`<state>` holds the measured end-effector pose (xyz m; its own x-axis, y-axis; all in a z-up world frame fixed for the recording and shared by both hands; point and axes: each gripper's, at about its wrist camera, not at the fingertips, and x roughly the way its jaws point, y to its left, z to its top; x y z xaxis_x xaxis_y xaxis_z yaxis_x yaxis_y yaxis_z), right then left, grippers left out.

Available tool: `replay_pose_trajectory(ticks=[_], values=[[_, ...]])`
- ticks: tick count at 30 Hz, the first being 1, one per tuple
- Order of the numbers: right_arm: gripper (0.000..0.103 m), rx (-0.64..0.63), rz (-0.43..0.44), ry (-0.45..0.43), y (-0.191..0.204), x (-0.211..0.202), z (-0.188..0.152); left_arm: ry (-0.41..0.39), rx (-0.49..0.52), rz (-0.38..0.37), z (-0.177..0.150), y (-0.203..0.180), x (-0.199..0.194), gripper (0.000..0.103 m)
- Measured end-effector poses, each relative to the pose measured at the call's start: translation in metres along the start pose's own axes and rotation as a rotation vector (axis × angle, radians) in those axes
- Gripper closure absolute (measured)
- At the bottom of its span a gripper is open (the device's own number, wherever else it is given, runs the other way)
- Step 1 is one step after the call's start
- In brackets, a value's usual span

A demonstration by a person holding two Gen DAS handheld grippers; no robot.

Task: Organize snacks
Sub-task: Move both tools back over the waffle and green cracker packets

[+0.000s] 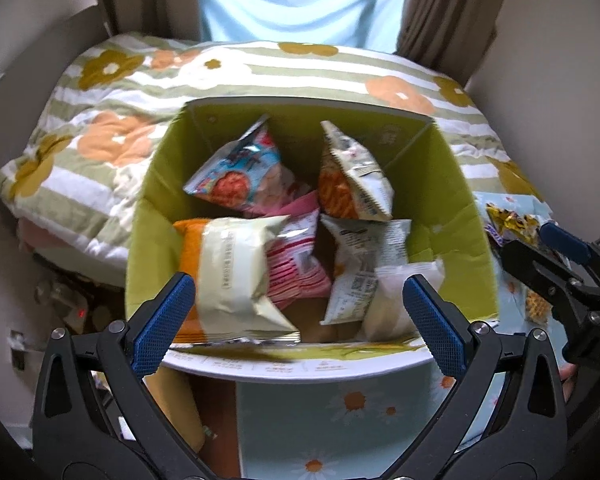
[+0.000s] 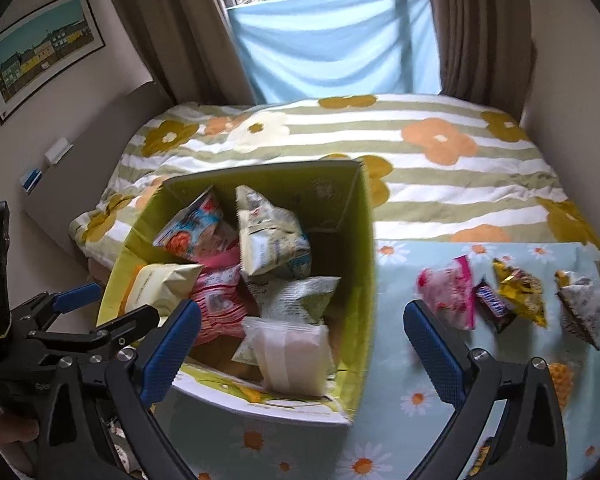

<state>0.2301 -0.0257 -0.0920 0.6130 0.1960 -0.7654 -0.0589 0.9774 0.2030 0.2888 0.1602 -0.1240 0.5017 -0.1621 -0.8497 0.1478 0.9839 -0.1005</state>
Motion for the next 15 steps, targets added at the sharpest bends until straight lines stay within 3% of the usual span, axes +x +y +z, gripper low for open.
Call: replay_pose_trajectory(ticks=[11,15], values=[[0.002,0.06,-0.151,-0.067,-0.03,-0.049,-0.011,-0.025,0.14,-0.14,0.01,-0.059,-0.003,0.0],[0.002,0.098,-0.189,-0.091,-0.051,-0.069,-0.017,-0.037,0.196,-0.157,0.008,-0.088,-0.007,0.0]])
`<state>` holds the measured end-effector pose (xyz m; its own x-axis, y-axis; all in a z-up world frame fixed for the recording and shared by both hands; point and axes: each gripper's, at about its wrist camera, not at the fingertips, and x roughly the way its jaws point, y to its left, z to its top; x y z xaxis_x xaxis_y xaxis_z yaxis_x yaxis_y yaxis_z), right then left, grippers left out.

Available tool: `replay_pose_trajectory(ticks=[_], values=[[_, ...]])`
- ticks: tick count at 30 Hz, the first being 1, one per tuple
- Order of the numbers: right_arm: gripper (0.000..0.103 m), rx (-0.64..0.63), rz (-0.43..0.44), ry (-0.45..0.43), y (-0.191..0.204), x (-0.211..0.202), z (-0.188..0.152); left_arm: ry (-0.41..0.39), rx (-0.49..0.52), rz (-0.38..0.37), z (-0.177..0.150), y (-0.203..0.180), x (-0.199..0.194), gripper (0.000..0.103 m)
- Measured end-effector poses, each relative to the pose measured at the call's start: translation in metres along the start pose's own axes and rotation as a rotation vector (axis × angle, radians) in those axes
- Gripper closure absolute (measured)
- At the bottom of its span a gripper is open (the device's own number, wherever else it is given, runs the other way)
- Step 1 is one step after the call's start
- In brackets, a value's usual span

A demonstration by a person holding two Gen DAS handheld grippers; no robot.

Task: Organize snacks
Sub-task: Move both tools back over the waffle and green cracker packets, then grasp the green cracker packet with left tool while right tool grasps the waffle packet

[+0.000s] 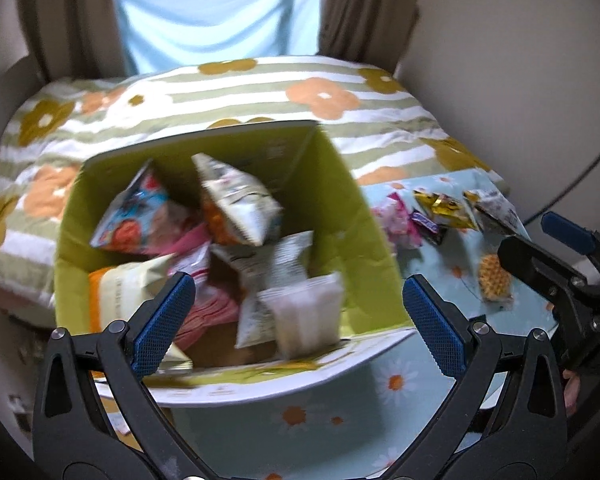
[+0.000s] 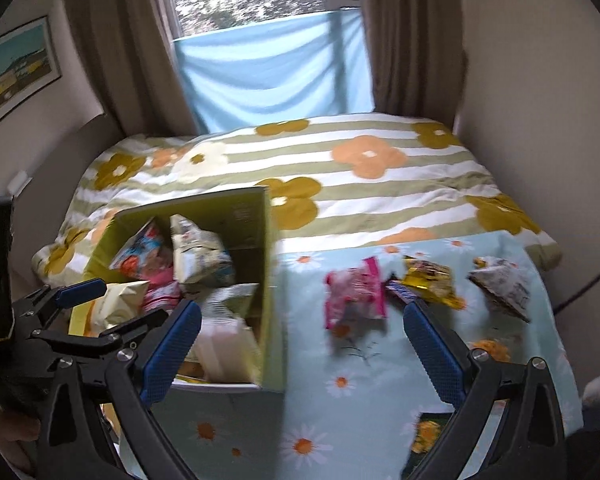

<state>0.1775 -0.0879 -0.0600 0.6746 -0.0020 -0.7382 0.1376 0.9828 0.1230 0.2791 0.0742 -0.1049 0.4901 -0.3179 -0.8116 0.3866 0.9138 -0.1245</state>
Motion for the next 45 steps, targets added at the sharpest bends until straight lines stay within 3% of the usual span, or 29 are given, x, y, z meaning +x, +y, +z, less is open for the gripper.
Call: replay_pose_trajectory(ticks=[10,24,32,38,45], values=[[0.002,0.048,-0.027,-0.02,-0.091,-0.027,-0.008,-0.002,0.028,0.006,-0.006,-0.074,0.006,0.0],[0.002,0.065,-0.001,0.109,-0.228,-0.016,-0.038,0.125,-0.031,0.044,-0.055,-0.207,0.065,0.0],[0.002,0.04,0.046,0.195,-0.257,0.014,-0.061,0.218,-0.073,0.038,-0.105,-0.247,0.091,0.0],[0.002,0.025,0.069,0.272,-0.26,0.047,-0.081,0.253,-0.04,0.044,-0.132,-0.266,0.116,0.001],[0.002,0.069,0.077,0.319,-0.257,0.078,-0.102,0.309,-0.044,0.04,-0.148,-0.27,0.147,0.018]])
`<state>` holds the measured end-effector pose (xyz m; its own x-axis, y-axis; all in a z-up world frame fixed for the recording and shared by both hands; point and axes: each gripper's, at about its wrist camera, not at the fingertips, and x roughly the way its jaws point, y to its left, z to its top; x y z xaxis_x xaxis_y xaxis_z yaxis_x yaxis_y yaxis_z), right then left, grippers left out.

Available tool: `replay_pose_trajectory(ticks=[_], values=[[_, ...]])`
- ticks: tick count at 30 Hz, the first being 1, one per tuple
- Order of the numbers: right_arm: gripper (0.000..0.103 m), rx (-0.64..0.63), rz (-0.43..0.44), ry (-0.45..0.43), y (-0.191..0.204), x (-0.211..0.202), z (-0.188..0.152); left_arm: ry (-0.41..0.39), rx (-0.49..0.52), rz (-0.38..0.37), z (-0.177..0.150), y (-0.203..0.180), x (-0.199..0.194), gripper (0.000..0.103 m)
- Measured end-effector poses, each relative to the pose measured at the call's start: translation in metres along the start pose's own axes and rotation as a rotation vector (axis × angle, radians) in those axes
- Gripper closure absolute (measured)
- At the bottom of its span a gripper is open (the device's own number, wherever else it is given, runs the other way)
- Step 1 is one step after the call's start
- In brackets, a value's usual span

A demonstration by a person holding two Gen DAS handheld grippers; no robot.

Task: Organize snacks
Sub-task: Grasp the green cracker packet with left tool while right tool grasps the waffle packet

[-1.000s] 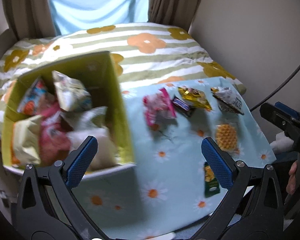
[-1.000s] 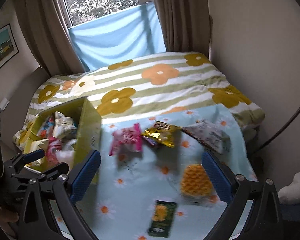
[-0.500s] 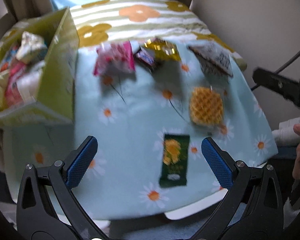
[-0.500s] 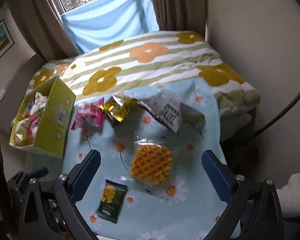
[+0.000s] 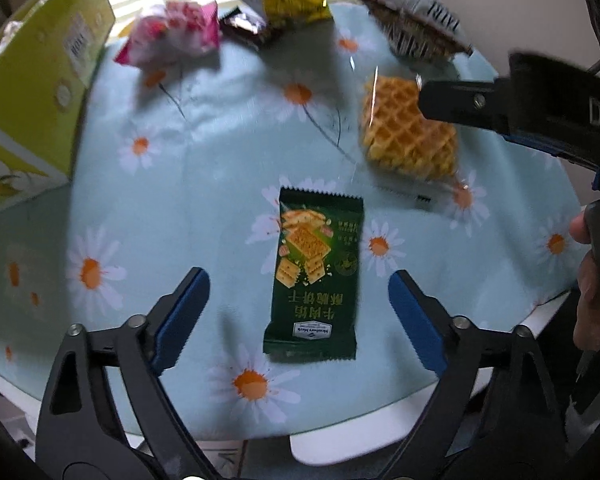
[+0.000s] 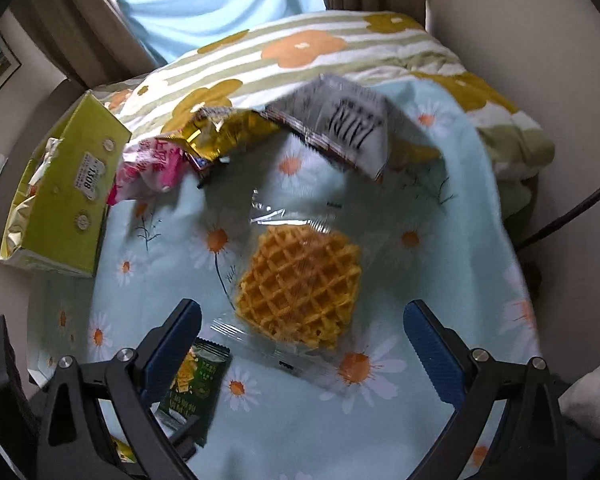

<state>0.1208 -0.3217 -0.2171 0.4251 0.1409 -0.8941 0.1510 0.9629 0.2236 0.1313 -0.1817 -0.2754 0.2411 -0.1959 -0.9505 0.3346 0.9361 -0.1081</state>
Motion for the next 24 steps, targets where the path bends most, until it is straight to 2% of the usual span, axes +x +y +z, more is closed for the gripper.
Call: replay_pose_trajectory(ticks=[2,11,19,24], values=[[0.002,0.021,0.001,0.009,0.0,0.009,-0.003,0.012,-0.004,0.0,-0.003,0.001,0.008,0.025],[0.002,0.045,-0.016,0.01,0.003,0.023,-0.007,-0.005,0.075,0.059,-0.008,-0.01,0.012,0.029],[0.002,0.067,-0.034,0.011,0.009,0.03,-0.001,-0.02,0.118,0.064,-0.006,-0.022,0.01,0.06],[0.002,0.09,-0.044,0.016,0.012,0.035,0.003,-0.016,0.102,0.067,-0.001,-0.017,0.007,0.062]])
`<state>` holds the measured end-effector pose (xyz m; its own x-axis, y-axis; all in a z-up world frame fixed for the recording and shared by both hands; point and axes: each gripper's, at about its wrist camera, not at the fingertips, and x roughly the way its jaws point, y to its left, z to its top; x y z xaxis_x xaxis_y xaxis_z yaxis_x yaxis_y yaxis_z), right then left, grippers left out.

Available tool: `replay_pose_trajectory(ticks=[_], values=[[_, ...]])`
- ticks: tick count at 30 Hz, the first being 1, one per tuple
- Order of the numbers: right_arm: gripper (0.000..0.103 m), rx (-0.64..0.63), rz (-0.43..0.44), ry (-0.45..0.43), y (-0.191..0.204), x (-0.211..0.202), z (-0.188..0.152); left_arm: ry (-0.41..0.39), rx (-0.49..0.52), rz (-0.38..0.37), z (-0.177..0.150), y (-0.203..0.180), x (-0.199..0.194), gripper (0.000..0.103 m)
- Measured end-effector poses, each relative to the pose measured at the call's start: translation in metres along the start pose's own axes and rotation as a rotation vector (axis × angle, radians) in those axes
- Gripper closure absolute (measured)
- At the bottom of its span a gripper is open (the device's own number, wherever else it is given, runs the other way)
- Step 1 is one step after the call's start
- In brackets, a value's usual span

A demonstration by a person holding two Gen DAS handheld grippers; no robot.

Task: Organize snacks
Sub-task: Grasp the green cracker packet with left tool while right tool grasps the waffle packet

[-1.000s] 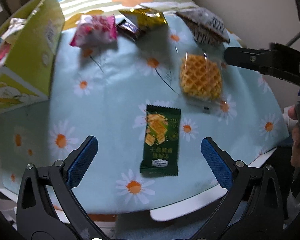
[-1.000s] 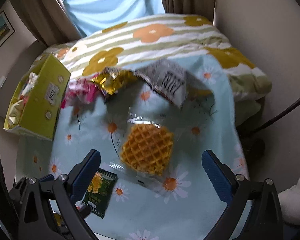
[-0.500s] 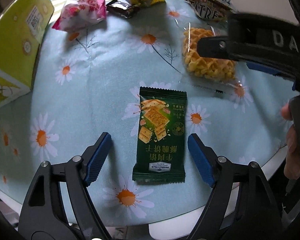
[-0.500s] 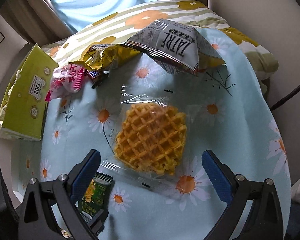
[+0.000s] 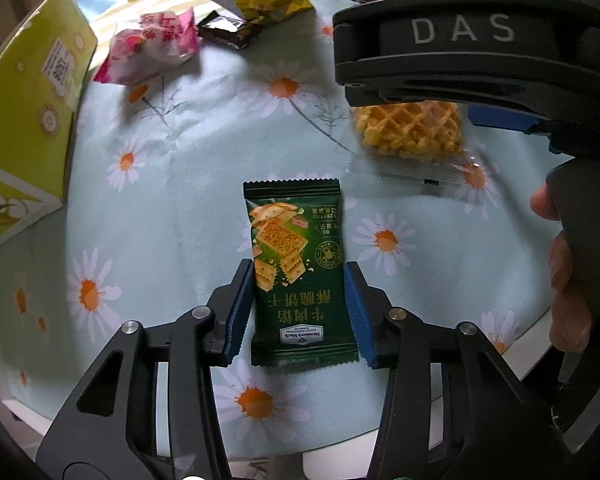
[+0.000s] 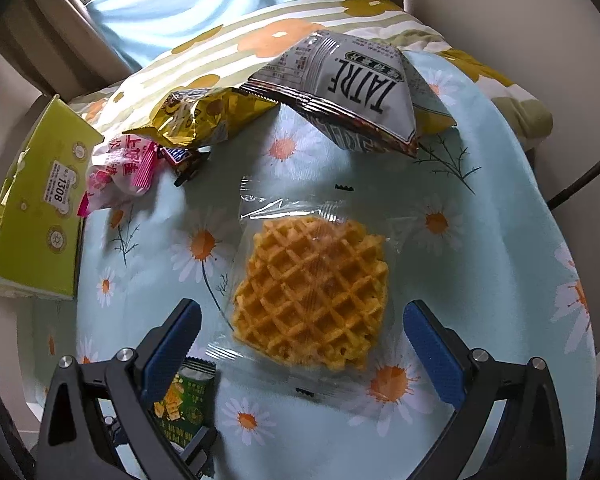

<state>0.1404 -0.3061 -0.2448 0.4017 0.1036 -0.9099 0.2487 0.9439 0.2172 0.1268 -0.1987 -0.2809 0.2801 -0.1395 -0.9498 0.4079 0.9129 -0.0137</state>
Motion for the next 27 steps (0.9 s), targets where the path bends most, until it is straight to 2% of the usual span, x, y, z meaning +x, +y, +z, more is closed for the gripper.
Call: replay_pose_trajectory(ticks=[10,20,27], values=[[0.003,0.005,-0.064,0.016,0.007,0.023,0.011,-0.015,-0.086,0.035,0.008,0.035,-0.006,0.062],[0.026,-0.083,-0.124,-0.043,0.02,0.023,0.004,-0.013,-0.112,0.039,0.006,0.046,-0.007,0.062],[0.031,-0.124,-0.073,-0.036,0.022,0.018,-0.002,-0.008,-0.115,0.037,0.01,0.043,-0.002,0.062]])
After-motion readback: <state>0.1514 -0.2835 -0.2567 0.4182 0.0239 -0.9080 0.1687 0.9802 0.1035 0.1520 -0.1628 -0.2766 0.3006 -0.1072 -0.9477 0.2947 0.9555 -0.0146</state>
